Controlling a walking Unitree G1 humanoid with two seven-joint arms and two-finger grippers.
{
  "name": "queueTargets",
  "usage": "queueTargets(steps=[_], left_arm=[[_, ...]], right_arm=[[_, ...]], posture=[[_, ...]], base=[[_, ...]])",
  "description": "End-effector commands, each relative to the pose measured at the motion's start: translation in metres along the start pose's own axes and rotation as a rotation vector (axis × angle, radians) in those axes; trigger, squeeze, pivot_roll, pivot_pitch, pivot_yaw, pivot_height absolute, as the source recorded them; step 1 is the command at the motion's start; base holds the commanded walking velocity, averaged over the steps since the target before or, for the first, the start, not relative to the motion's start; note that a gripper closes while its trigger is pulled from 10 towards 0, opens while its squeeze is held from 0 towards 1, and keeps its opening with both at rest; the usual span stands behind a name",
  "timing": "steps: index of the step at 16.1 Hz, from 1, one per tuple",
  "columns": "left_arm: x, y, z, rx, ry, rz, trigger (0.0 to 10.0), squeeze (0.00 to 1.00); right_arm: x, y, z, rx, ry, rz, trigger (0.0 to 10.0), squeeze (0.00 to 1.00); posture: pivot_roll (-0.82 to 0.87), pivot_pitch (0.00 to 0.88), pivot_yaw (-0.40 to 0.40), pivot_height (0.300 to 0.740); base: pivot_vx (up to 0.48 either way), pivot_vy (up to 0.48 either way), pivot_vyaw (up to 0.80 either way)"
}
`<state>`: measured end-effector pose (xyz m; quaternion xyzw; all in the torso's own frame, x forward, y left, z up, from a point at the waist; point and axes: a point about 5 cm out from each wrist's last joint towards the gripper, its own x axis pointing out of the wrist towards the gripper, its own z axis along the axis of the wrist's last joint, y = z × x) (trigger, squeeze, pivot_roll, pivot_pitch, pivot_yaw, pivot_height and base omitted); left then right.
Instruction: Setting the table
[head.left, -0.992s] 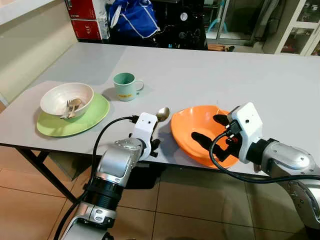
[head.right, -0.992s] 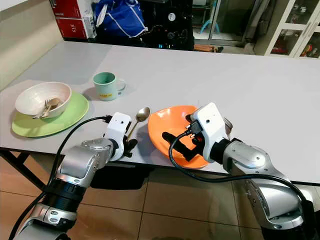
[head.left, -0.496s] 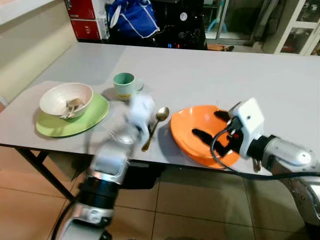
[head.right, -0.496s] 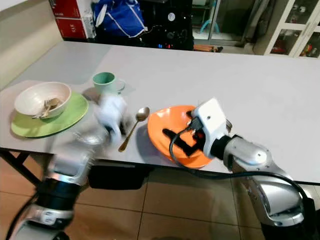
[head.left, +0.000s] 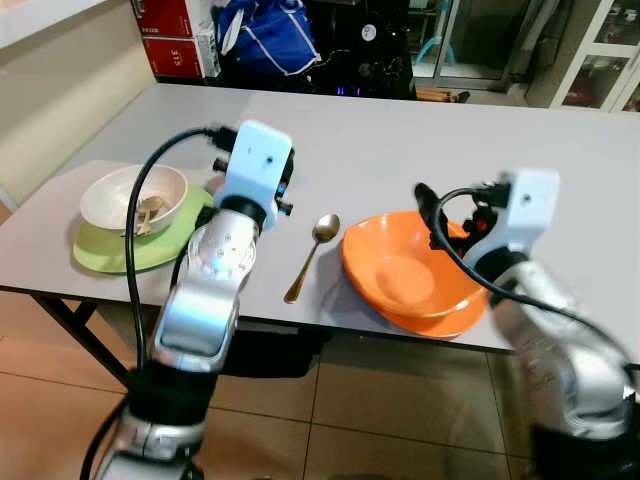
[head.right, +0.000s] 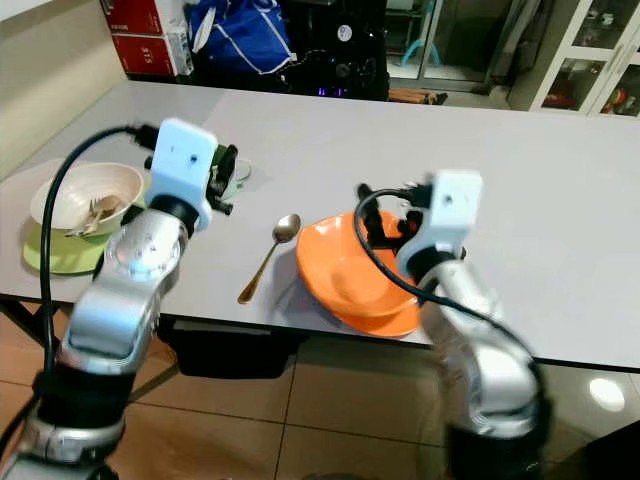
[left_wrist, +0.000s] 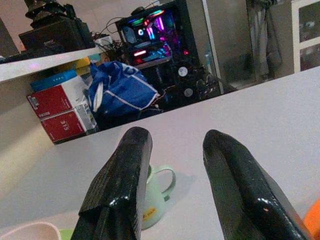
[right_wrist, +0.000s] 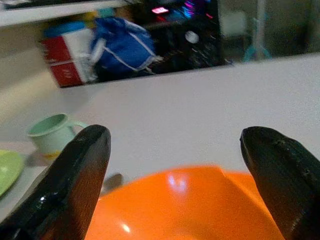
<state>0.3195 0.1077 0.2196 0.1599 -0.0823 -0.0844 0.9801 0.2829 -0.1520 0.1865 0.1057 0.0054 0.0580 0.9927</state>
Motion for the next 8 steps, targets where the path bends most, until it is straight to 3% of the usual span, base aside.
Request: queueTargets(steps=[1, 3, 8], left_arm=[[-0.002, 0.003, 0.004, 0.011, -0.035, 0.018, 10.0, 0.0], [-0.003, 0.005, 0.0, 0.017, -0.023, 0.033, 10.0, 0.0], [-0.003, 0.014, -0.018, -0.005, 0.039, 0.092, 10.0, 0.0]], right_arm=[[0.0, -0.007, -0.002, 0.003, -0.011, -0.064, 10.0, 0.0], [0.002, -0.009, -0.001, -0.027, -0.029, -0.09, 10.0, 0.0], [0.004, -0.017, 0.004, 0.031, -0.068, -0.153, 10.0, 0.0]], posture=[[-0.01, 0.0, 0.01, 0.74], [-0.01, 0.0, 0.011, 0.74], [-0.02, 0.0, 0.022, 0.74]], base=[[0.0, 0.0, 0.0], [0.0, 0.0, 0.0], [0.0, 0.476, 0.0]])
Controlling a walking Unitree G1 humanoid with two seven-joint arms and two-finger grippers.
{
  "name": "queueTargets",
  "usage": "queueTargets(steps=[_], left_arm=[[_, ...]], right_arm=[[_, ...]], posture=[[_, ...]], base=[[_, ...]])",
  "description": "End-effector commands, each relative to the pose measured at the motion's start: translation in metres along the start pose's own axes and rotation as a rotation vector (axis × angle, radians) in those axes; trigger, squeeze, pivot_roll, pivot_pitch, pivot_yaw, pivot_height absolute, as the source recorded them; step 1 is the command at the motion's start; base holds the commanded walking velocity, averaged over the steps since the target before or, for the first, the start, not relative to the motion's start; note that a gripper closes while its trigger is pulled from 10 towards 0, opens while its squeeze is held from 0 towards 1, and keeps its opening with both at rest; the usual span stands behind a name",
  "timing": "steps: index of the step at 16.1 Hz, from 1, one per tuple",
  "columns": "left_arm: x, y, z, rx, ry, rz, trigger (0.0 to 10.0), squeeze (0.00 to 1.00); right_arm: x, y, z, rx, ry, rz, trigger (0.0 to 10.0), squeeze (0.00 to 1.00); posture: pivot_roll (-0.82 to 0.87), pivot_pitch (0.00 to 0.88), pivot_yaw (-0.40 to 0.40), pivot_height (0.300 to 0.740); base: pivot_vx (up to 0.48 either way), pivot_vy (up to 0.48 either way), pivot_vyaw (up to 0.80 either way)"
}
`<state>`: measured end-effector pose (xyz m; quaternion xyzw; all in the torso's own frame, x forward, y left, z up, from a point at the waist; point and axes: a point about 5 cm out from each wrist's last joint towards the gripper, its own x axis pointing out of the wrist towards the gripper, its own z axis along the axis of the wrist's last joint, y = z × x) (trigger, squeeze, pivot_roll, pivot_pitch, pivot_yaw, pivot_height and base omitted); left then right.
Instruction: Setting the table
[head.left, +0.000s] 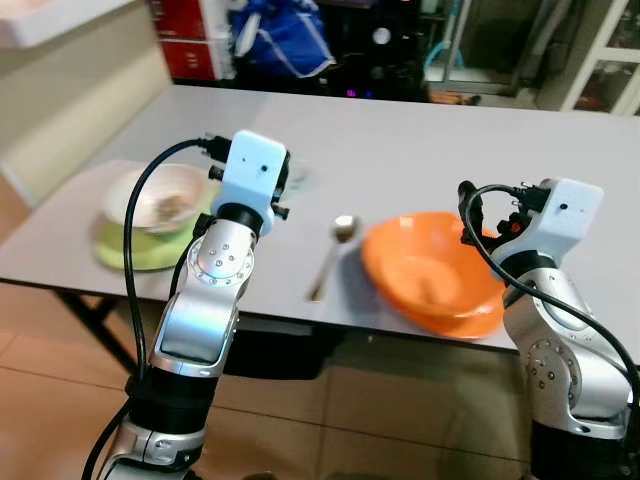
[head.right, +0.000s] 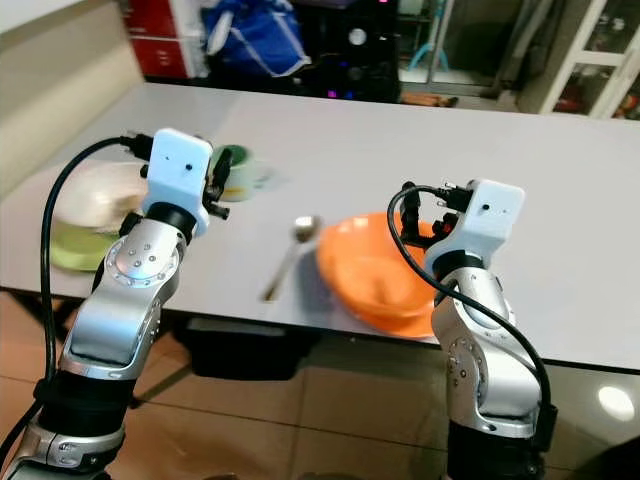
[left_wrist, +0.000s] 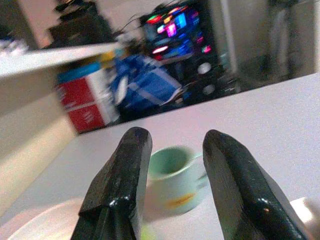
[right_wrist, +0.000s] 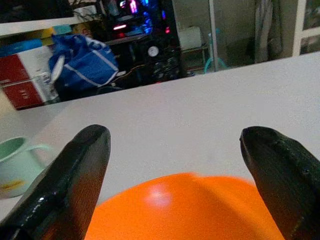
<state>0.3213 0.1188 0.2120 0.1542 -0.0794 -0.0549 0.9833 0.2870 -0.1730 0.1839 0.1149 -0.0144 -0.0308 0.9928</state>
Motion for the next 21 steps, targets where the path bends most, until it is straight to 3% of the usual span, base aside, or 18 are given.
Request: queueTargets(steps=[1, 15, 21], left_arm=[[-0.001, 0.008, -0.008, 0.002, 0.027, 0.039, 10.0, 0.0], [0.0, 0.03, -0.013, -0.004, 0.05, 0.102, 10.0, 0.0], [0.001, 0.032, -0.013, -0.006, 0.054, 0.114, 10.0, 0.0]], right_arm=[[0.002, 0.007, 0.002, 0.018, -0.006, 0.025, 10.0, 0.0], [0.002, 0.023, -0.004, 0.033, 0.027, 0.099, 10.0, 0.0], [0.004, 0.024, -0.004, 0.03, 0.033, 0.111, 10.0, 0.0]], posture=[[-0.02, 0.0, 0.022, 0.74], [-0.01, 0.0, 0.017, 0.74], [-0.01, 0.0, 0.017, 0.74]], base=[[0.0, 0.48, -0.55], [0.0, 0.48, -0.56], [0.0, 0.48, -0.22]])
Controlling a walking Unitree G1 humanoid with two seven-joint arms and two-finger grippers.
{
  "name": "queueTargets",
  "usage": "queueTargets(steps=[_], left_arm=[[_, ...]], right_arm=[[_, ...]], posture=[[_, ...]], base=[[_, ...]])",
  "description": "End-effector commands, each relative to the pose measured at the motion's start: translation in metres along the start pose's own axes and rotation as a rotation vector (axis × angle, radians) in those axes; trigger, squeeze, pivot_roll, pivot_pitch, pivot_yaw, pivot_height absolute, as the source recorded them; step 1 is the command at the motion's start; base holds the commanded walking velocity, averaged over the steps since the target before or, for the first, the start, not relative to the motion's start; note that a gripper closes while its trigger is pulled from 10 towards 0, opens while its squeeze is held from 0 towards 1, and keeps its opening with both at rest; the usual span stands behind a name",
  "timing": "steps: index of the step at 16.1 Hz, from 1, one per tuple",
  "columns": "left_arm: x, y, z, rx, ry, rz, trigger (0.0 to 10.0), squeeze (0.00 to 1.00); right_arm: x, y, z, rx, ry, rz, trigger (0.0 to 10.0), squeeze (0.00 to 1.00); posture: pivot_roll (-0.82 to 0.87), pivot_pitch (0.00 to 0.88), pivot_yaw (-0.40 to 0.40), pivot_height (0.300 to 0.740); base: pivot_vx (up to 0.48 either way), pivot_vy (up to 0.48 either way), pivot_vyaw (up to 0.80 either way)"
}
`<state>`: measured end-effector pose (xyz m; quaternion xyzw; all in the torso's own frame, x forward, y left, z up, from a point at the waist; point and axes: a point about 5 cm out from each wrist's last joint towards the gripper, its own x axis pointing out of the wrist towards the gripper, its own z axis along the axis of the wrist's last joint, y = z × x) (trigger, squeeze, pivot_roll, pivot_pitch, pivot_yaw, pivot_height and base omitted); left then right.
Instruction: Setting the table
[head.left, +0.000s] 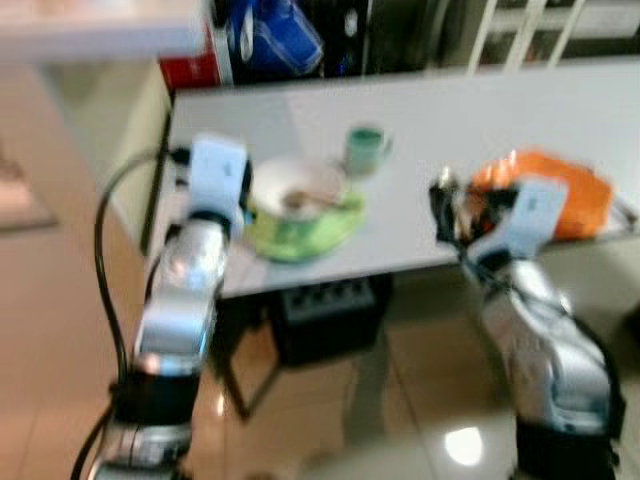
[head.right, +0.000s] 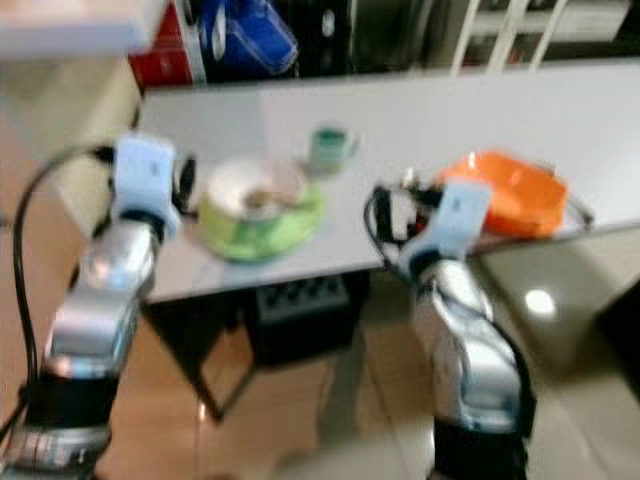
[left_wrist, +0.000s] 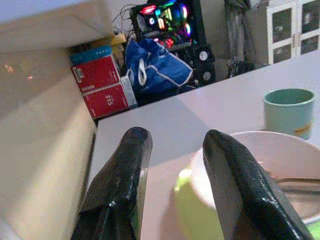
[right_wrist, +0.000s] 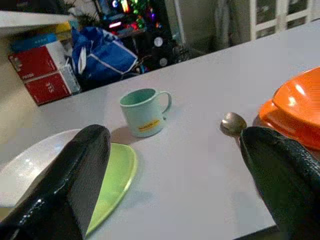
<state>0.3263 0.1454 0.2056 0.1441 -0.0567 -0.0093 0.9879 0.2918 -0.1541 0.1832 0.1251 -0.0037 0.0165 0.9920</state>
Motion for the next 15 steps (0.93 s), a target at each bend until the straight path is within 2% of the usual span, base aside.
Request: queueTargets(steps=[1, 12, 13, 14, 15], left_arm=[[0.0013, 0.0084, 0.0018, 0.007, -0.004, 0.03, 10.0, 0.0], [0.0008, 0.0087, -0.0014, -0.016, 0.029, 0.042, 10.0, 0.0], [0.0001, 0.0067, -0.0025, -0.048, 0.047, 0.017, 10.0, 0.0], [-0.0008, 0.0047, -0.0023, -0.073, 0.051, -0.004, 10.0, 0.19], [-0.001, 0.0043, -0.0023, -0.083, 0.054, -0.006, 10.0, 0.95]], right_arm=[[0.001, 0.0061, 0.0013, 0.007, 0.0, 0.022, 10.0, 0.0], [0.0024, 0.0081, 0.001, -0.022, 0.008, 0.051, 10.0, 0.0], [0.0027, 0.0076, 0.001, -0.015, 0.008, 0.049, 10.0, 0.35], [0.0027, 0.0071, 0.0011, -0.007, 0.007, 0.048, 10.0, 1.0], [0.0027, 0.0069, 0.0012, -0.006, 0.006, 0.046, 10.0, 1.0]], posture=[[-0.01, 0.0, 0.017, 0.74], [-0.01, 0.0, 0.006, 0.74], [-0.01, 0.0, 0.005, 0.74], [-0.01, 0.0, 0.004, 0.74], [-0.01, 0.0, 0.004, 0.74]], base=[[0.0, 0.48, 0.0], [0.0, 0.48, 0.0], [0.0, 0.48, 0.0], [0.0, 0.48, 0.0], [0.0, 0.48, 0.0]])
